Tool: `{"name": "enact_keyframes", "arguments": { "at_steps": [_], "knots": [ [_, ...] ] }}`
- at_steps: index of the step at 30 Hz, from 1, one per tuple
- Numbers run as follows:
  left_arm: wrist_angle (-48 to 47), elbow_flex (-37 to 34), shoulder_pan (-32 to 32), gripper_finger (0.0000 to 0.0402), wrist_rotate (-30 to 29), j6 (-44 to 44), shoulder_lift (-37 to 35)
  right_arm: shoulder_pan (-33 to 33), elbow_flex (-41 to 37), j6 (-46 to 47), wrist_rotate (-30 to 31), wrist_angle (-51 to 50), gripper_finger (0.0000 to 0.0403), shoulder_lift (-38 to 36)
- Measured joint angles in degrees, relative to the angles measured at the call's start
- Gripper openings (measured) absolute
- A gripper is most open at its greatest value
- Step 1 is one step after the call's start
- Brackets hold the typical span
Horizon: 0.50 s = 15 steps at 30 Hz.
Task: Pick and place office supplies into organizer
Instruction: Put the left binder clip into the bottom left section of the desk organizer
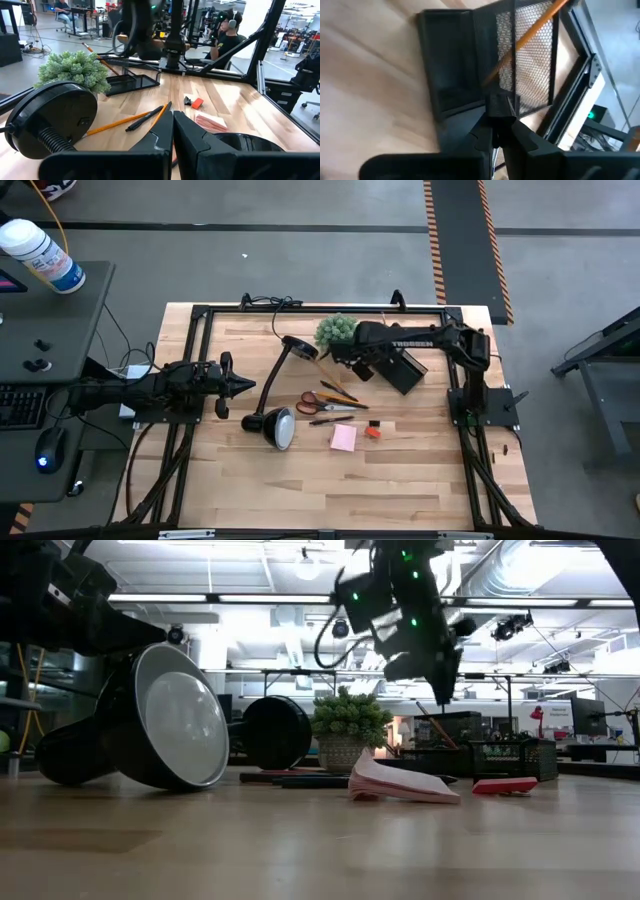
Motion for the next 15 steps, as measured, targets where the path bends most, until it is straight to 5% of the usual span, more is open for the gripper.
{"name": "enact_keyframes", "arguments": {
  "at_steps": [15],
  "knots": [
    [0.0, 0.0, 0.0, 0.0001, 0.0, 0.0, 0.0, -5.7, -7.3, -11.3, -3.1, 17.0, 0.0025, -0.4]
  ]
}}
